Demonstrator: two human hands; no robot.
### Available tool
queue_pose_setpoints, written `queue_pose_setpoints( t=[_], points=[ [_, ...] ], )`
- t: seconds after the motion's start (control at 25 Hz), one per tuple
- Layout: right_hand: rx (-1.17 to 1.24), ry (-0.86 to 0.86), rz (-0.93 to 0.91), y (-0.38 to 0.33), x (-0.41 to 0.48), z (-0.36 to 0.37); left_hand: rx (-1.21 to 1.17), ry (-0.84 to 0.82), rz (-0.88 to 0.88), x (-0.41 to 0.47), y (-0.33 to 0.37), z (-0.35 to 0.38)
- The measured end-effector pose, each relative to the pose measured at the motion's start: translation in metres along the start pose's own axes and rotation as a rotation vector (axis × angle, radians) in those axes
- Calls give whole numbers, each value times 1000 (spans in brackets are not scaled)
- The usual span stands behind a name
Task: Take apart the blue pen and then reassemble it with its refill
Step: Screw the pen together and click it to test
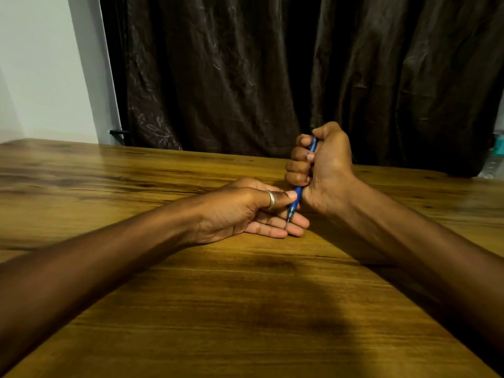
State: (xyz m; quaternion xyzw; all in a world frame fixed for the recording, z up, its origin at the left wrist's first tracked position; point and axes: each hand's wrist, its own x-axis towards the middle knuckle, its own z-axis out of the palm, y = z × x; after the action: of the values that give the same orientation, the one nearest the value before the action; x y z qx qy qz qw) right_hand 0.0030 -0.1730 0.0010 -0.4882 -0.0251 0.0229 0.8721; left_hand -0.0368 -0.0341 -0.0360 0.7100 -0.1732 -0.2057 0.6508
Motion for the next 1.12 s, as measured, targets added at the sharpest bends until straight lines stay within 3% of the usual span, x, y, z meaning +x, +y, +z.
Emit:
queue_pose_setpoints(
  t=[0.36,1.12],
  points=[
    [13,4,-17,-2,2,-1,168,-89,59,-1,-7,-6],
    [-1,6,-16,-1,2,-1,145,-41,106,2,-10,-2]
  ],
)
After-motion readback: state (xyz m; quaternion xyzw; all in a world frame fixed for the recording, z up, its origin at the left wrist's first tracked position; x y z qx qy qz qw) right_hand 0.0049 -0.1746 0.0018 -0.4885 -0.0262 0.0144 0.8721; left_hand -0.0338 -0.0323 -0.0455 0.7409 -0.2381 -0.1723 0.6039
